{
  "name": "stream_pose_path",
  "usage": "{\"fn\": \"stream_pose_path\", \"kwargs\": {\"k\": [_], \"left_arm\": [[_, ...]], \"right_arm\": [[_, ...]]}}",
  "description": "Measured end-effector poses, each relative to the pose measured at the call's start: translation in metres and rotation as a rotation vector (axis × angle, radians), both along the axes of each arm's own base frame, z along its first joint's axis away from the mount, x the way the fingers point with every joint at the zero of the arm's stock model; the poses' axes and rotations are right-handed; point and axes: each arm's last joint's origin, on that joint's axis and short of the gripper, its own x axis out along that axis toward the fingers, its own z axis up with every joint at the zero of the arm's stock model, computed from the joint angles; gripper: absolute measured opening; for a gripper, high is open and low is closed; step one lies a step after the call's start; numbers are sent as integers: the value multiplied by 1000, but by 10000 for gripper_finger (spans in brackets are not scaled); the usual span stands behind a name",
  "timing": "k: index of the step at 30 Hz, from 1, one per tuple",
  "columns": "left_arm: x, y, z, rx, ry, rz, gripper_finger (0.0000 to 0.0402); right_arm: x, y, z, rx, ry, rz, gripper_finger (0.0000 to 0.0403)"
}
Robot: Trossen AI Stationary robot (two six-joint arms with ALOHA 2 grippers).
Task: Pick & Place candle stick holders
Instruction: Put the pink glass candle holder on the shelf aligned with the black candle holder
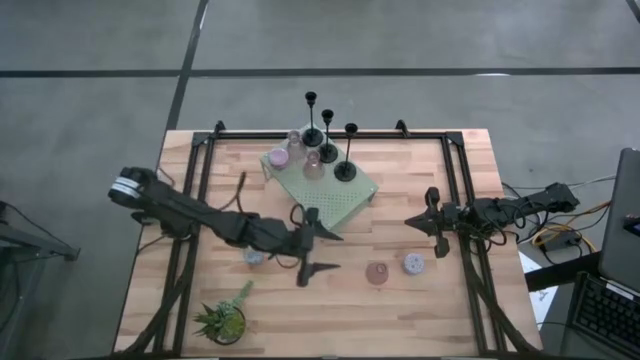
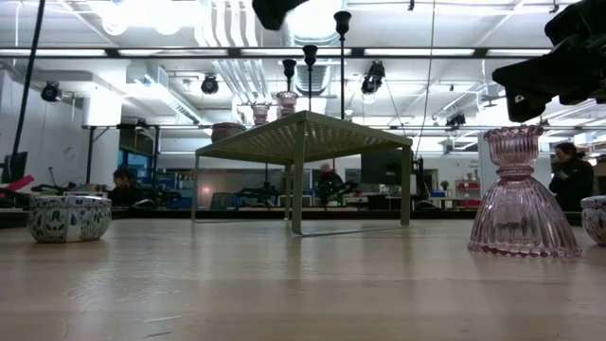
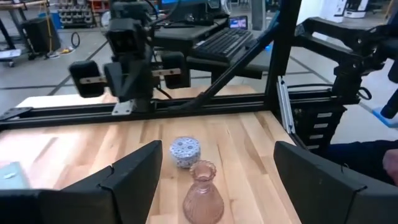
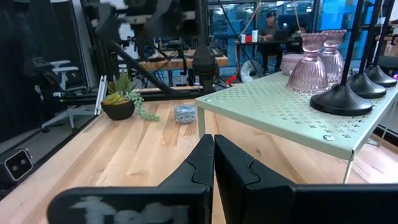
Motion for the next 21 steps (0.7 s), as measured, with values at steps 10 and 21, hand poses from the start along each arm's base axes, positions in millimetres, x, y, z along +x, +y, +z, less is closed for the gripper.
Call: {"fn": "stream_pose_path", "kwargs": {"k": [10, 21], "left_arm": [[32, -13, -31, -39, -171, -12, 312], [44, -10, -19, -6, -246, 8, 312]], "right_arm": [[0, 0, 0, 2, 0, 0, 8], [0, 0, 0, 1, 0, 0, 8]]}}
